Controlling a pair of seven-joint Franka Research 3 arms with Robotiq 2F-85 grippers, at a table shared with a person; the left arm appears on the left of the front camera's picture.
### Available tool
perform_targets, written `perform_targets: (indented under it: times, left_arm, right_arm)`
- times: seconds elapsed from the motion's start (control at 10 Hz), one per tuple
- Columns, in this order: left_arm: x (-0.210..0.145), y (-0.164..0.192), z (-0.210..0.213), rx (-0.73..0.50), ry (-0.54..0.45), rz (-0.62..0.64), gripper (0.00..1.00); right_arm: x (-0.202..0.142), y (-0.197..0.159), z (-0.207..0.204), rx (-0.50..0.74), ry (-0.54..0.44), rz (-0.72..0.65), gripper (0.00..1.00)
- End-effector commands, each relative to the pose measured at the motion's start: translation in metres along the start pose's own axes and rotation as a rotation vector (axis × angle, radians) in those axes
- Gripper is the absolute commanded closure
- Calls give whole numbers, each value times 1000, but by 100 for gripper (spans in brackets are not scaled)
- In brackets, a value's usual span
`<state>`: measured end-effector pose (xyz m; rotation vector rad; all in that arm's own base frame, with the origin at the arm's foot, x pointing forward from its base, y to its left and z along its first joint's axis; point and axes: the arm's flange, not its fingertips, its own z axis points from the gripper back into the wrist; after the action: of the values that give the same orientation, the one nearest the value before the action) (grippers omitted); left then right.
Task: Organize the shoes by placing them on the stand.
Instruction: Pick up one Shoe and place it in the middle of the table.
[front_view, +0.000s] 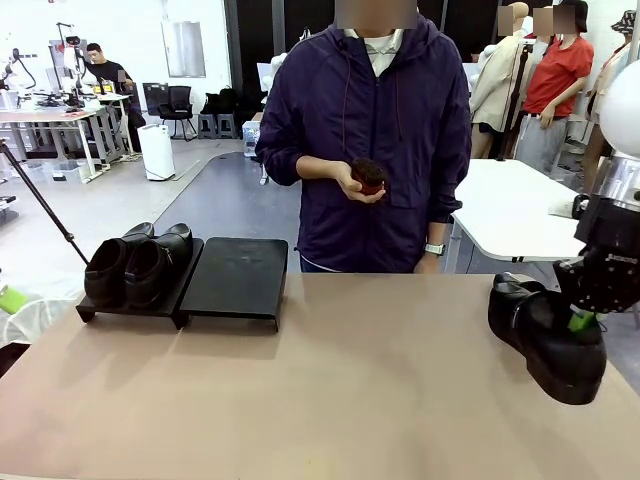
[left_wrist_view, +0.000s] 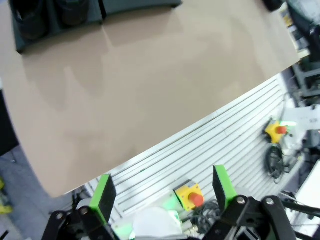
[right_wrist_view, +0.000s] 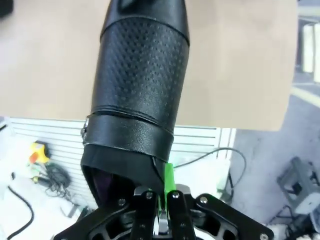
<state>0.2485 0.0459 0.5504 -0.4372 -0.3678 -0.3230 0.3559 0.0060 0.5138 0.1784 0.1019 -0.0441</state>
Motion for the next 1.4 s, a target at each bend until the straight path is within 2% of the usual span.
perform_targets:
  times: [0.0,0.3,0.4,0.6,0.7,0.8,1.0,1.1,1.3]
  left_arm:
    - [-1,-1,2,-4,2,5,0]
    - [-1,-1,2,-4,2,5,0]
    - [-1,-1,2,-4,2,5,0]
    - [-1,-1,2,-4,2,5,0]
    - [-1,-1,2,-4,2,5,0]
    - [-1,-1,2,-4,2,5,0]
    - [-1,-1,2,-4,2,5,0]
    - [-1,-1,2,-4,2,5,0]
    - [-1,-1,2,-4,2,5,0]
  right_arm:
    - [1,2,2,-2,17,9,100]
    - [3,-1,-4,-1,13,0,100]
    - [0,20,-16,-36,-33,21,100]
    - [-14,75,-50,-43,-111,23,100]
    - [-14,106,-67,-65,-110,52,100]
    - [-8,147,-87,-81,-123,115,100]
    - [10,221,-122,-78,-183,138,100]
    - [20,254,-142,-71,-243,93,100]
    - [41,303,-173,-57,-280,108,100]
